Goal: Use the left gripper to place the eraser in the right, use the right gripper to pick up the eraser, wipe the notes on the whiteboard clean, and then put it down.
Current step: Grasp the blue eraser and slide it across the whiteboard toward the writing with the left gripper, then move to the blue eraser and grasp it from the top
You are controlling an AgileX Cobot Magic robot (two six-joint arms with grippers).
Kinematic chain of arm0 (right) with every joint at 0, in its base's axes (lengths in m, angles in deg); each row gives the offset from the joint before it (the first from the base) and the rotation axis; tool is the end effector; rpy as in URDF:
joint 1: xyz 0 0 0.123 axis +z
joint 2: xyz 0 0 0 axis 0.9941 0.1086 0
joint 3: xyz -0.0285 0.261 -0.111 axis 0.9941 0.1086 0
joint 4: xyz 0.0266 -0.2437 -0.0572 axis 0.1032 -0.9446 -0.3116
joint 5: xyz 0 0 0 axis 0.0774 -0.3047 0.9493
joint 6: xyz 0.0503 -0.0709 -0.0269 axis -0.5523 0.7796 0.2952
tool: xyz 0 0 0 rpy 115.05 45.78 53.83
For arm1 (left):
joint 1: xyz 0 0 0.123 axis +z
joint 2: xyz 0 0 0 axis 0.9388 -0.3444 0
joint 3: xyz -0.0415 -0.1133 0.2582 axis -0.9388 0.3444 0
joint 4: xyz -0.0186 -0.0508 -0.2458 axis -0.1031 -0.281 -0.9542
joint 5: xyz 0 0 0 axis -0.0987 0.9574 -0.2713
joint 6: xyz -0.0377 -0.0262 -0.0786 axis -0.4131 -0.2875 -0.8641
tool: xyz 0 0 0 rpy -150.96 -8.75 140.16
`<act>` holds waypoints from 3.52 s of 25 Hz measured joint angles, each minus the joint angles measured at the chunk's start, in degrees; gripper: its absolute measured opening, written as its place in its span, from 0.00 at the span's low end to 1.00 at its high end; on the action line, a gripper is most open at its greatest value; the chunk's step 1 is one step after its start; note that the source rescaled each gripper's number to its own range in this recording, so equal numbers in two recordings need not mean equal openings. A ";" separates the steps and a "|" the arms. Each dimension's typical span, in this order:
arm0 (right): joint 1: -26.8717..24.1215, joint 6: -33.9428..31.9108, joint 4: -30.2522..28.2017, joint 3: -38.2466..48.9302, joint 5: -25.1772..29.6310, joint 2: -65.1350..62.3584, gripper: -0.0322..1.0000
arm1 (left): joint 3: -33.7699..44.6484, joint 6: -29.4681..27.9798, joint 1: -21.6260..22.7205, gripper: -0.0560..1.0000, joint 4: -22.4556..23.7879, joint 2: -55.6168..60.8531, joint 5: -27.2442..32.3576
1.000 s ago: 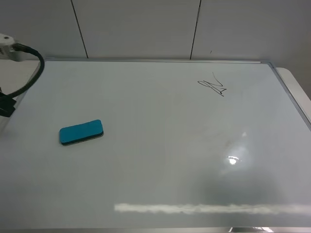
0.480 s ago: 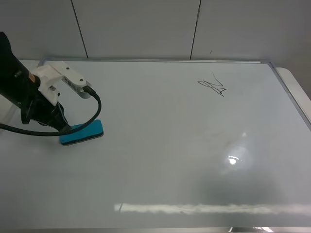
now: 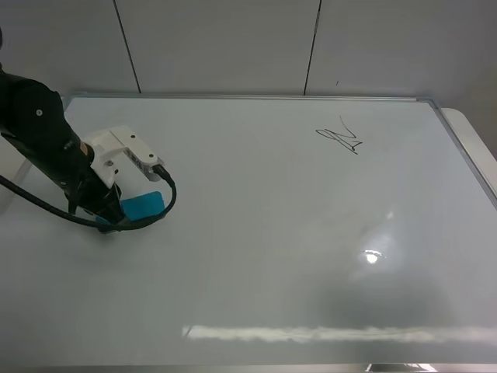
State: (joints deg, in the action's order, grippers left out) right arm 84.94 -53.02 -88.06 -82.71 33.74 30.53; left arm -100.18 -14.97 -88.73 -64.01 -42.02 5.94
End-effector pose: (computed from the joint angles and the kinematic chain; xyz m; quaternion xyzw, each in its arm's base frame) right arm -0.0063 -0.0010 0.2774 -0.0239 0.8542 -0.0091 0.5193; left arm 0.2734 -0.0929 0.1325 0.3752 0.9161 0.0120 0.1407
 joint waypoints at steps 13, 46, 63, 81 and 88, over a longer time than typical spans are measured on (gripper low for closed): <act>0.00 0.00 0.00 0.00 0.00 0.00 1.00 | -0.89 -0.03 -4.71 0.05 1.99 -3.27 -4.46; 0.00 0.00 0.00 0.00 0.00 0.00 1.00 | -64.40 16.66 -37.72 0.05 -4.71 -39.71 15.71; 0.00 0.00 0.00 0.00 0.00 0.00 1.00 | -77.27 20.35 -35.55 0.05 -10.42 -46.62 18.90; 0.00 0.00 0.00 0.00 0.00 0.00 1.00 | -77.21 16.45 -34.78 0.23 -5.28 -40.37 23.84; 0.00 0.00 0.00 0.00 0.00 0.00 1.00 | -77.21 14.15 -34.78 0.95 -4.12 -39.09 22.56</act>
State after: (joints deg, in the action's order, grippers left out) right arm 84.94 -53.02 -88.06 -82.71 33.74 30.53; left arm -177.39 -0.82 -123.51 -68.13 -81.11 28.50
